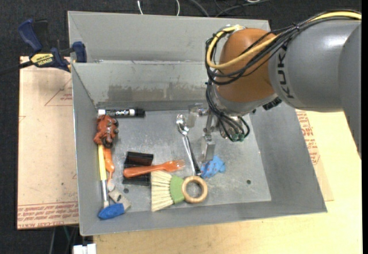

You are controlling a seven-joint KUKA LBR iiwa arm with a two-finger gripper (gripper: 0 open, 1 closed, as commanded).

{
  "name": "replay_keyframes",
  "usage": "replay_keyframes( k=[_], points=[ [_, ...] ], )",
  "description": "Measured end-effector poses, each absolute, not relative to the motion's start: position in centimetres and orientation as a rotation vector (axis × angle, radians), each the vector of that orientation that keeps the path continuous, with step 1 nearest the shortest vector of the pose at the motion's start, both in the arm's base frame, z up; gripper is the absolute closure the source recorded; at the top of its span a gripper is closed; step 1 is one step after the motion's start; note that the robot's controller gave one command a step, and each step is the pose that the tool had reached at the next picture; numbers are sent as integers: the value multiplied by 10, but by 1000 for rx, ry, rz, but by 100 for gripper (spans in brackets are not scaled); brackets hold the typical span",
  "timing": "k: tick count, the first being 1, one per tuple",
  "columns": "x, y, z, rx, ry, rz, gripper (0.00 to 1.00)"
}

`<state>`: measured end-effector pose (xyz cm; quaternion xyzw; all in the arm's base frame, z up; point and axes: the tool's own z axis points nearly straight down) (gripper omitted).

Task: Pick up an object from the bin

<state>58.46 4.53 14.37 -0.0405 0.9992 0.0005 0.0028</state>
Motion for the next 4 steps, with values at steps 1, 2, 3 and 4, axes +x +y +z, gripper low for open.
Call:
replay_keyframes(
  k=[1, 2, 3, 4],
  points=[
    [567, 73, 102, 50, 3134, 4, 0],
    [516, 38, 94, -97, 3138, 3, 0],
    [491, 107, 70, 610, 3078, 13, 100],
    [492, 107, 70, 611, 3078, 13, 100]
  ],
)
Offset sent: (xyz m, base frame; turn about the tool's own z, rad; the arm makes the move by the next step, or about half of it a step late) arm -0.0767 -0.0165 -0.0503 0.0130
